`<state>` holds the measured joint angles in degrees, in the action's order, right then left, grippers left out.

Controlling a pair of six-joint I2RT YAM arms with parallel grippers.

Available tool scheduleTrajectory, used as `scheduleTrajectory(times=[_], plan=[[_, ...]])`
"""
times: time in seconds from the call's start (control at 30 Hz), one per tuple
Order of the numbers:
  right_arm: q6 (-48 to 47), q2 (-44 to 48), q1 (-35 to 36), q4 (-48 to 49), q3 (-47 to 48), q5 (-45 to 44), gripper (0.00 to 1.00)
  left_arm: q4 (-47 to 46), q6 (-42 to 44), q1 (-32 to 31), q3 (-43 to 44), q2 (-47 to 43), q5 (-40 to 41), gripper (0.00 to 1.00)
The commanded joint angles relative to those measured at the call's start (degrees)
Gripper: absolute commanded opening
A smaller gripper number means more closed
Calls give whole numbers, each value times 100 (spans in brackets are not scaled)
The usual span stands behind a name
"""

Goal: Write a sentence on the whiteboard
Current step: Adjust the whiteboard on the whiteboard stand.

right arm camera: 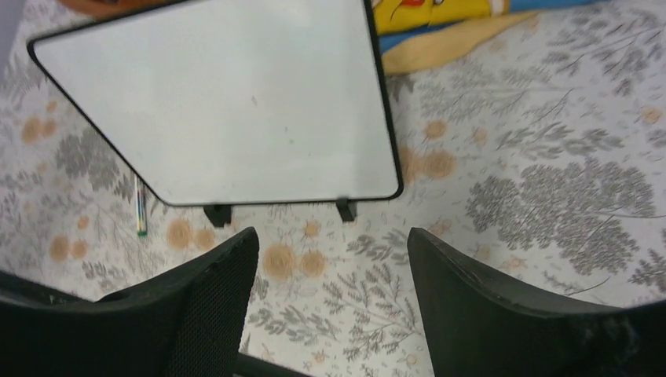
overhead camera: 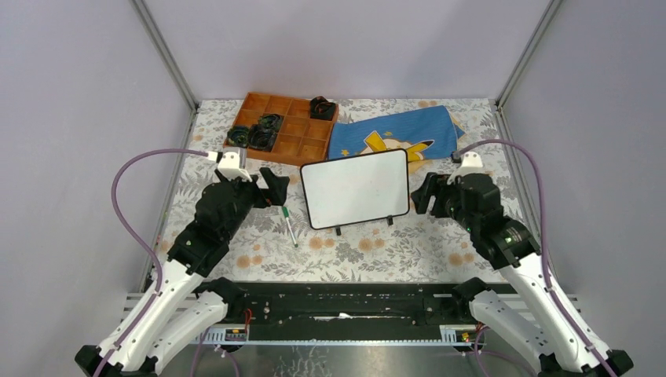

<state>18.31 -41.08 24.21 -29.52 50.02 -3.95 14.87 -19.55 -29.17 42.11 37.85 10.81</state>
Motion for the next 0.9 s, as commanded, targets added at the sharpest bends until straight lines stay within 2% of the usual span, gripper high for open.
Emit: scheduleTrajectory(times=[0.0, 0.13, 0.37, 0.63, 0.87], plan=[[429, 9, 785, 3, -357, -635, 76, -437, -255, 34, -163, -83, 367, 99], [765, -199, 1517, 316, -825, -1341, 76, -175, -416, 34, -156, 83, 437, 99], [1049, -752, 1622, 1728, -1734, -1242, 71, -90, -1037, 42, -86, 660, 137, 99], [1076, -1574, 1653, 2745, -2168, -1205, 70, -935, -1880, 195, -365, 1058, -724, 99], [1136, -2262, 1657, 3585, -2397, -1246, 65, -1829, -2326, 940, -728, 1218, -2030, 99]])
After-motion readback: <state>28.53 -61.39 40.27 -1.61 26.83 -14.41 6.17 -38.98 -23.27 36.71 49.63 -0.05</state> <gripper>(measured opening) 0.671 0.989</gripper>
